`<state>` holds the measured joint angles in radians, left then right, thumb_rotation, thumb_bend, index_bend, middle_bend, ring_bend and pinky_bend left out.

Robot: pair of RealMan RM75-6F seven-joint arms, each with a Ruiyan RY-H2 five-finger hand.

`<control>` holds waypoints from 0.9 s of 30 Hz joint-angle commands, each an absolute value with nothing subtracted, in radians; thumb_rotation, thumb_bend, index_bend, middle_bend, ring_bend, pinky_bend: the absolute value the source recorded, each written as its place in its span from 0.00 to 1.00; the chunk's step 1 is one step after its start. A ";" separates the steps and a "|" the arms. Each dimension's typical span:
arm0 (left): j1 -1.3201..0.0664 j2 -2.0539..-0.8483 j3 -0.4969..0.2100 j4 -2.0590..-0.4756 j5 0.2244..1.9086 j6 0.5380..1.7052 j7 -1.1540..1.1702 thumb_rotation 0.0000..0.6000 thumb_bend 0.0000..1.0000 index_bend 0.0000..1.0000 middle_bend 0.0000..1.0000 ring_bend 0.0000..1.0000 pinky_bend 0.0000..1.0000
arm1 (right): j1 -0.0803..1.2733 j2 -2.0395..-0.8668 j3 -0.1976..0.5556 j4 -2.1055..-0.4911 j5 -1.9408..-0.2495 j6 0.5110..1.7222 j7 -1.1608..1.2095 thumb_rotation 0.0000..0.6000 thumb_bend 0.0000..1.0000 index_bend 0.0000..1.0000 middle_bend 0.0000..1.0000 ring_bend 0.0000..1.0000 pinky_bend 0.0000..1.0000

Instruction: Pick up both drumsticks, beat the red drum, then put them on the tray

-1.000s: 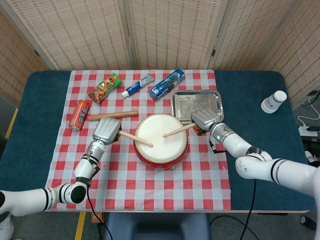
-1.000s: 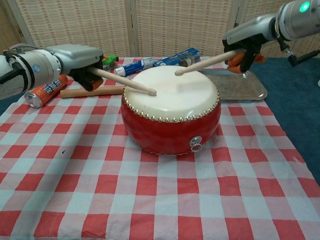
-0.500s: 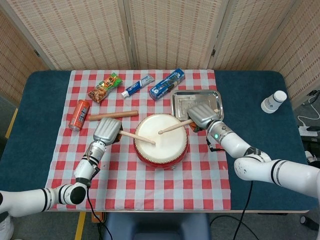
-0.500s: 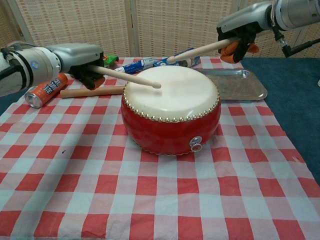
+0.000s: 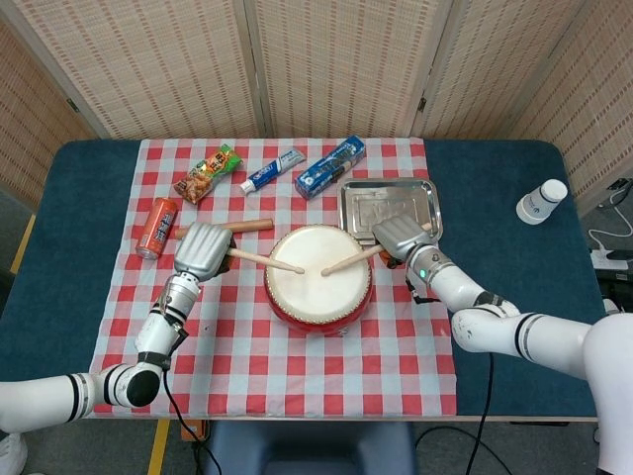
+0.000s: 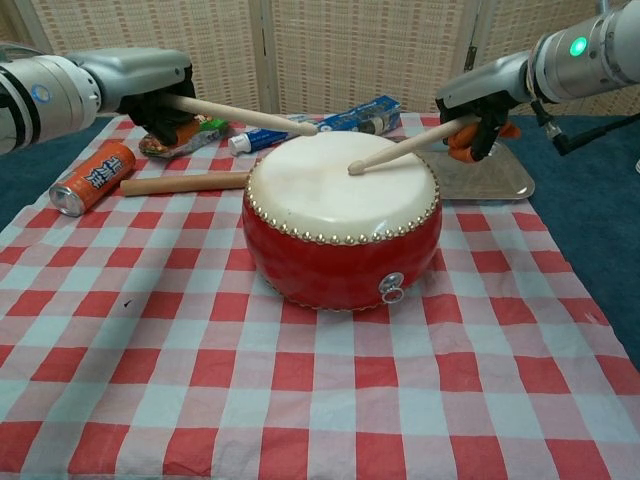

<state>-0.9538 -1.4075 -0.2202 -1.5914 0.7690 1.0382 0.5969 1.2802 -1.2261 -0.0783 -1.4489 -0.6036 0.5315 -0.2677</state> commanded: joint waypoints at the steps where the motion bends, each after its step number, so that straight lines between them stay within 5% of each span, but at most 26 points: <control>1: -0.970 -1.460 -0.202 -1.549 0.738 1.003 0.621 1.00 0.82 1.00 1.00 0.98 1.00 | 1.252 -1.150 -0.012 -1.536 -0.665 0.587 -0.217 1.00 1.00 1.00 0.94 0.91 0.80; 8: -0.998 -1.537 -0.172 -1.430 0.648 0.941 0.666 1.00 0.82 1.00 1.00 0.98 1.00 | 1.209 -1.090 0.025 -1.582 -0.722 0.591 -0.174 1.00 1.00 1.00 0.94 0.91 0.80; 16: -0.943 -1.412 -0.217 -1.565 0.759 1.037 0.574 1.00 0.82 1.00 1.00 0.98 1.00 | 1.251 -1.244 -0.096 -1.419 -0.639 0.520 -0.306 1.00 1.00 1.00 0.94 0.91 0.80; 27: -0.987 -1.530 -0.154 -1.443 0.712 0.946 0.653 1.00 0.82 1.00 1.00 0.98 1.00 | 1.199 -1.115 0.038 -1.572 -0.734 0.601 -0.193 1.00 1.00 1.00 0.94 0.91 0.80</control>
<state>-0.9684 -1.4920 -0.1790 -1.4853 0.7360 0.9746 0.6145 1.2087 -1.1282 0.0255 -1.5579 -0.7208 0.5896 -0.2054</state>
